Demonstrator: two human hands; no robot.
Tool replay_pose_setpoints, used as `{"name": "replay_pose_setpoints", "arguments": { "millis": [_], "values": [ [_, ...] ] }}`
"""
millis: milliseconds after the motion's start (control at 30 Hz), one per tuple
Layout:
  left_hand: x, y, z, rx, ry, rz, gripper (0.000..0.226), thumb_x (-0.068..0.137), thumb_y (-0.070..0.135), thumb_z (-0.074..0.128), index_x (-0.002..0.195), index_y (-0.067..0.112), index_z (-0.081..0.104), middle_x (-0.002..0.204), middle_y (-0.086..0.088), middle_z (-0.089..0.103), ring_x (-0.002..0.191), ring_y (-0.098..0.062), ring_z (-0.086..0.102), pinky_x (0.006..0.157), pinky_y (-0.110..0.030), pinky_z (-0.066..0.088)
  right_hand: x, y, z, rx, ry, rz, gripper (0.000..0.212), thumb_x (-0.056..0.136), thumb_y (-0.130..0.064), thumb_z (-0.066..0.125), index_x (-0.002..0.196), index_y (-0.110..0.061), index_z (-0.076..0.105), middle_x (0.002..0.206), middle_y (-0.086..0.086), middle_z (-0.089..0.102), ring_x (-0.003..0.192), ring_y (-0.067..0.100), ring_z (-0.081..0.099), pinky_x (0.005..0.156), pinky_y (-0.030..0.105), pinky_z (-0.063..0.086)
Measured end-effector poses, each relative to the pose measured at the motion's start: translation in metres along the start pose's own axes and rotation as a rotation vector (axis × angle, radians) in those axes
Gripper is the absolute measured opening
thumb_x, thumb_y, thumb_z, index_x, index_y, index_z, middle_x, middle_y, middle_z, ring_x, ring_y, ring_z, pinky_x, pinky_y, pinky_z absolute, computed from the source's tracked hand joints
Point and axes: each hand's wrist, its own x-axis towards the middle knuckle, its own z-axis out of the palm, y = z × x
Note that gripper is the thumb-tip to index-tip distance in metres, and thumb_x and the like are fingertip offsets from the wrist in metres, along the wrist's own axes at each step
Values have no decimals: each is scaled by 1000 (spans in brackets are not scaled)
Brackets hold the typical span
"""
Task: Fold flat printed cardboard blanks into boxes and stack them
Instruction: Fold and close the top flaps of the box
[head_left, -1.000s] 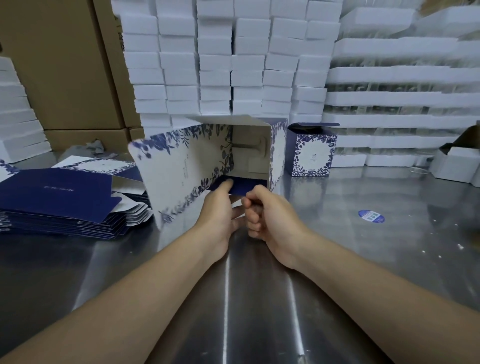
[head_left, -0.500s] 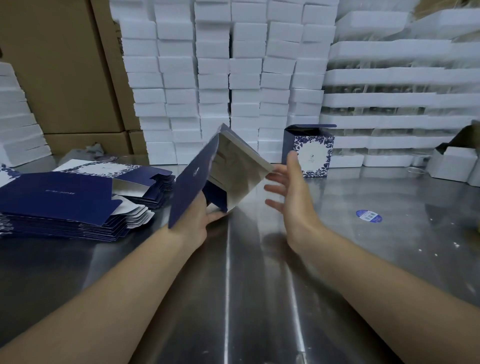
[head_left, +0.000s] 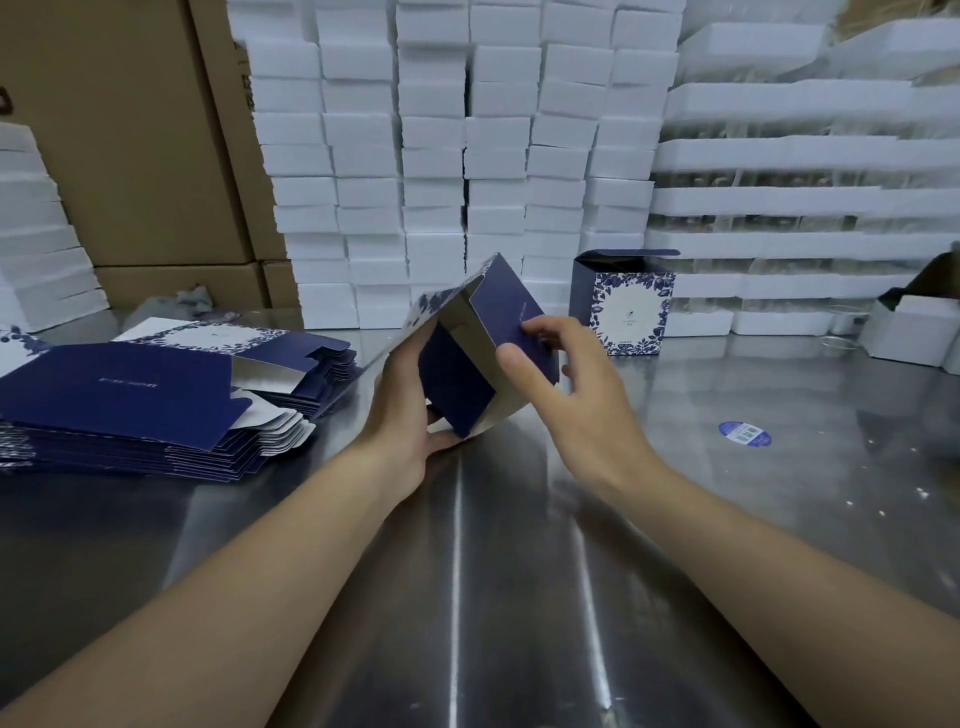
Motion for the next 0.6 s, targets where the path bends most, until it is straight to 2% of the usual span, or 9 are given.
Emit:
{"name": "replay_pose_setpoints", "arguments": {
  "millis": [100, 333, 467, 600],
  "values": [
    [1, 1, 0, -5, 1, -14, 34, 66, 80, 71, 86, 52, 78, 95, 9, 82, 96, -22, 80, 81, -52, 65, -1, 0, 0, -13, -2, -16, 57, 86, -78, 54, 127, -39, 59, 125, -24, 59, 125, -2, 53, 94, 5, 34],
    [0, 6, 0, 33, -95, -72, 49, 67, 87, 73, 92, 45, 82, 105, 4, 82, 97, -21, 80, 86, -50, 64, 0, -3, 1, 4, 50, -14, 59, 85, -77, 56, 126, -35, 60, 123, -21, 60, 125, 3, 54, 105, 25, 42],
    [-3, 9, 2, 58, -134, -73, 47, 70, 83, 73, 95, 44, 82, 106, 4, 82, 98, -20, 80, 89, -48, 64, 1, -6, 0, -18, 56, -23, 65, 82, -78, 57, 129, -34, 60, 123, -22, 58, 124, 2, 53, 104, 21, 41],
    [-8, 13, 4, 56, -118, -79, 67, 65, 84, 78, 114, 38, 78, 111, 4, 81, 103, -21, 79, 91, -50, 63, 2, -7, -2, 0, 41, -30, 63, 82, -73, 57, 132, -35, 60, 126, -19, 59, 125, 0, 52, 105, 19, 39]
  ]
}}
